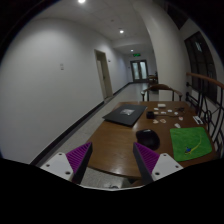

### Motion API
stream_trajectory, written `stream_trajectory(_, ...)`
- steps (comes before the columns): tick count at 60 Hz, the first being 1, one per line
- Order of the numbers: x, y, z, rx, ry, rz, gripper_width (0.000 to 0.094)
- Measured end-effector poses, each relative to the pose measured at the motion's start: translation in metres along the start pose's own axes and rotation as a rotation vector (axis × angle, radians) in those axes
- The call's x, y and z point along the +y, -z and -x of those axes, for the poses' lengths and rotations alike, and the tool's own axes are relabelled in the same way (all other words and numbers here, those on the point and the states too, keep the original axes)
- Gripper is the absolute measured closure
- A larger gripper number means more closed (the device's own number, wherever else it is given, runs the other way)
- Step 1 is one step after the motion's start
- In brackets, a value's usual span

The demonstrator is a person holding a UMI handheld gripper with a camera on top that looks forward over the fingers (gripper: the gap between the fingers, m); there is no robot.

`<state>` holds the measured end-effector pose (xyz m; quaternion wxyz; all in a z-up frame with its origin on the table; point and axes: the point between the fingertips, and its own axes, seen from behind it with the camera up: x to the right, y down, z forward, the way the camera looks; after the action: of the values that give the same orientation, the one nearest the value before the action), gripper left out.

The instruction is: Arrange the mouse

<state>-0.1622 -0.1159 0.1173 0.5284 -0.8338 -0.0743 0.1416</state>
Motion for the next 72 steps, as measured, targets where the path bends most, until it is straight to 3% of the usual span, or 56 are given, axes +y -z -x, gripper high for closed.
stream_trajectory(10,0.005,-0.019,-0.046,0.036,-0.022,0.026,0.0095)
stream_trajectory(25,0.02,-0.062,-0.13,0.183,0.055,0.08,0.0096)
stream_trajectory(37,0.043,-0.117,-0.163,0.191,0.089,0.167,0.0095)
stream_trajectory(59,0.022,-0.181,-0.203,0.188,0.059,0.216,0.0113)
stream_trajectory(65,0.02,-0.196,-0.213,0.196,0.052,0.234,0.0175)
stream_trajectory(68,0.02,-0.202,-0.212,0.19,0.058,0.235,0.0308)
stream_trajectory(72,0.02,-0.203,-0.214,0.2,0.077,0.234,0.0374)
